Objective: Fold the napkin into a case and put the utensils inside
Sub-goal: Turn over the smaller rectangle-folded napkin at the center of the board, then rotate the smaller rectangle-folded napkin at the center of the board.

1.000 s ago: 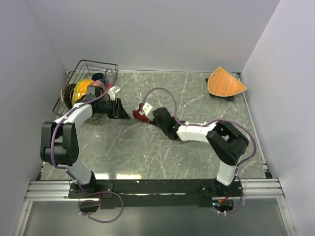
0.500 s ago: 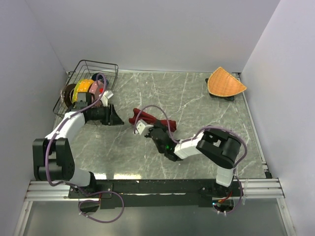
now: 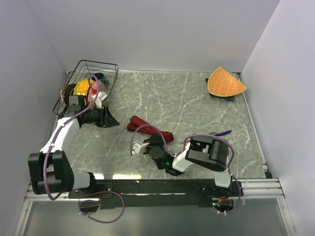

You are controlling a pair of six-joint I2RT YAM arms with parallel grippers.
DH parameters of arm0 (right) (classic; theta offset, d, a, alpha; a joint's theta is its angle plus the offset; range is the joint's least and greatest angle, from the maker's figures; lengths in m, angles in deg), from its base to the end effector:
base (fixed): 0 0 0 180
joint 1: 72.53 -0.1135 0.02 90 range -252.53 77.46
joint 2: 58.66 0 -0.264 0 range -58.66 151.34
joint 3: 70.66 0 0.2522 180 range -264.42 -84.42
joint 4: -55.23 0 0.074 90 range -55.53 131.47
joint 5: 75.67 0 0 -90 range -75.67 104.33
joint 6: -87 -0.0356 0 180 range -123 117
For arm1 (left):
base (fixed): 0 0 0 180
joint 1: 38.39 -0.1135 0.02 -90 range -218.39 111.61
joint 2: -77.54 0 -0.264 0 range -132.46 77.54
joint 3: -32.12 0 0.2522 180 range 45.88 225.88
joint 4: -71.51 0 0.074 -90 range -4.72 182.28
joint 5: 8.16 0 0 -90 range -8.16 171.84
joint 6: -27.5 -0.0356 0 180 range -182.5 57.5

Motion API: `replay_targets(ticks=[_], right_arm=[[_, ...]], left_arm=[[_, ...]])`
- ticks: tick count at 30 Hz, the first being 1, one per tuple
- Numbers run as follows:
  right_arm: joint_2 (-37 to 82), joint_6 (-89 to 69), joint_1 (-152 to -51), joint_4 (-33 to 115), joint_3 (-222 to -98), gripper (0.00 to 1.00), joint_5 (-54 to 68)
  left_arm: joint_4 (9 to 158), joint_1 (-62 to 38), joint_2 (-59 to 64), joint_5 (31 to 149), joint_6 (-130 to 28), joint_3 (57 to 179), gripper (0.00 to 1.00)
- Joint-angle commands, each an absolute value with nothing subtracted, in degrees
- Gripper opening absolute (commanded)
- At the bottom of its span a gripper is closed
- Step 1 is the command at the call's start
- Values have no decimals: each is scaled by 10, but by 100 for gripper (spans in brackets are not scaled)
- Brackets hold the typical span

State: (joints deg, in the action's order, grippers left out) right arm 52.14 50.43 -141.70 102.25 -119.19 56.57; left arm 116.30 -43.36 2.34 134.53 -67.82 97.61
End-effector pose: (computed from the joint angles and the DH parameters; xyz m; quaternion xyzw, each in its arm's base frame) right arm 0.1390 0.2980 0.1107 -0.5452 0.5478 -0.2061 0.6001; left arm 0.2581 -0.0060 0.2484 0.1379 0.8531 -0.3964 0.3100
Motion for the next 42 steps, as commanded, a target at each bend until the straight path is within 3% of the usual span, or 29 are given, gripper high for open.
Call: replay_targets(ticks=[1, 5, 9, 18, 25, 29, 32, 42], right_arm=[[502, 478, -1431, 1020, -1183, 30, 577], [480, 427, -1434, 943, -1189, 58, 558], [453, 393, -1436, 861, -1194, 75, 534], [290, 236, -1429, 545, -1271, 95, 397], [157, 123, -1323, 328, -1343, 93, 195], [157, 89, -1248, 223, -1375, 66, 121], [176, 69, -1199, 194, -1378, 52, 63], [318, 24, -1165, 184, -1394, 50, -21]], left_arm=[[1174, -437, 53, 1363, -688, 968, 42], [1181, -437, 62, 1359, -691, 970, 42], [1192, -437, 61, 1356, -700, 980, 43], [1217, -410, 19, 1296, -730, 1047, 40], [1157, -308, -38, 1227, -654, 1067, 35], [1120, -255, -76, 1199, -604, 1068, 31], [1109, -247, -103, 1202, -588, 1065, 28], [1130, -231, -226, 1185, -609, 1095, 24]])
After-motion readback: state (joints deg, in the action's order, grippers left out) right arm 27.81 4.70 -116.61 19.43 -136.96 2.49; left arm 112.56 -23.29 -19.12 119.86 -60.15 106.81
